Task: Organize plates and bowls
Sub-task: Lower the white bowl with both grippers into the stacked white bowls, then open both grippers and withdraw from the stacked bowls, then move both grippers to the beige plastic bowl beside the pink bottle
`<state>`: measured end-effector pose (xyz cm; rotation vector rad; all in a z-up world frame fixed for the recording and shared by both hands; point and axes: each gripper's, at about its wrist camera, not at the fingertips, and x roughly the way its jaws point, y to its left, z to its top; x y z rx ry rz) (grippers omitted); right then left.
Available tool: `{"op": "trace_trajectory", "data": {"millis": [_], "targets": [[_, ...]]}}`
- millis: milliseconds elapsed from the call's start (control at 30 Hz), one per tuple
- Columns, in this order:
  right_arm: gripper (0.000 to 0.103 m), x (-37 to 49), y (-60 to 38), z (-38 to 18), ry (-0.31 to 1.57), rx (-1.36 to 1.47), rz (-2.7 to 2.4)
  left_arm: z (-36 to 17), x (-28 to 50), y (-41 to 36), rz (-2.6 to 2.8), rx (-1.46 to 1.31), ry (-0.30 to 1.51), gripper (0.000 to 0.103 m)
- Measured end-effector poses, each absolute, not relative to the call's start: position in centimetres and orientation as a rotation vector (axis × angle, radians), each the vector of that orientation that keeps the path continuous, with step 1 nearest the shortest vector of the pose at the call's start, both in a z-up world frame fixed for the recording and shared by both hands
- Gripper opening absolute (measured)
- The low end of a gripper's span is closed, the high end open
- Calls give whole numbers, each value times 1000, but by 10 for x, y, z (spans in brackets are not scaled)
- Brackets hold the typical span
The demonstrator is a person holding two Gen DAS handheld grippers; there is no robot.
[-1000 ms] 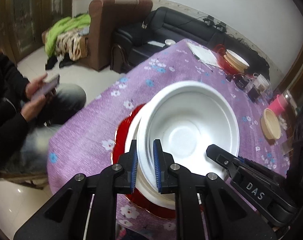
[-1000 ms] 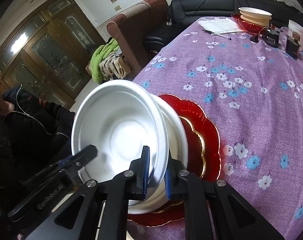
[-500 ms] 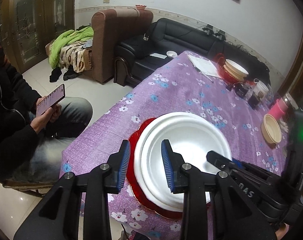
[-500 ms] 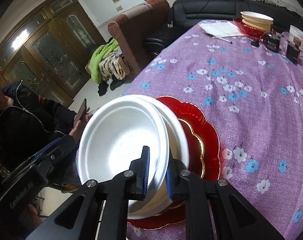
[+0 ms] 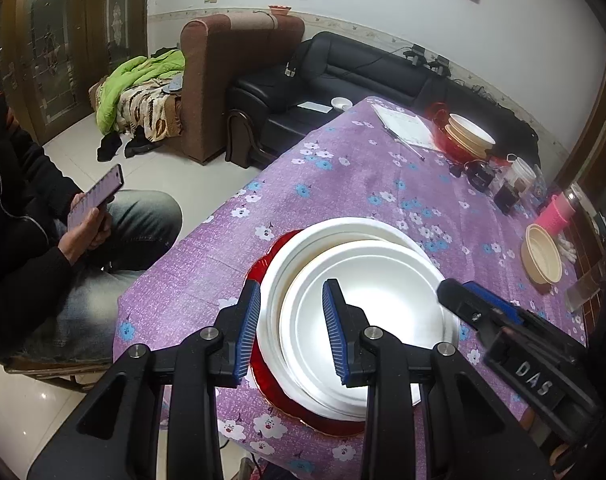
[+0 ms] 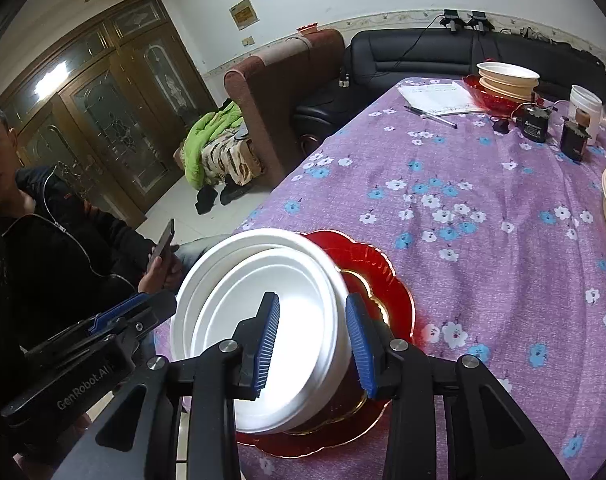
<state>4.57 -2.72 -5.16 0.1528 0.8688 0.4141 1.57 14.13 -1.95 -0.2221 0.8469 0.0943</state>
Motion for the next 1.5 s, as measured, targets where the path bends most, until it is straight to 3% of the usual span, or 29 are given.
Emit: {"op": "trace_trajectory", "data": {"millis": [300,500,700,733,800,833,1233,1500], "targets": [[48,45,-57,-31,800,253,429,-16,15,139,96,-228,845,30],[48,50,-80,-31,801,319,411,-7,17,117,64,-199,836,30],[51,51,-115,-29,786,375,375,11,21,61,-24,-119,820,31],[53,51,-123,-29,779,388,367,12,21,49,-47,-104,822,34],[54,51,-139,-27,768,404,349,15,25,22,-92,-74,829,51],[55,52,-152,-26,761,414,333,16,26,12,-106,-59,829,53],[58,66,-293,-12,672,440,106,3,55,-118,-323,48,982,53],[60,85,-374,-26,651,464,-40,9,92,-165,-287,23,960,53]]}}
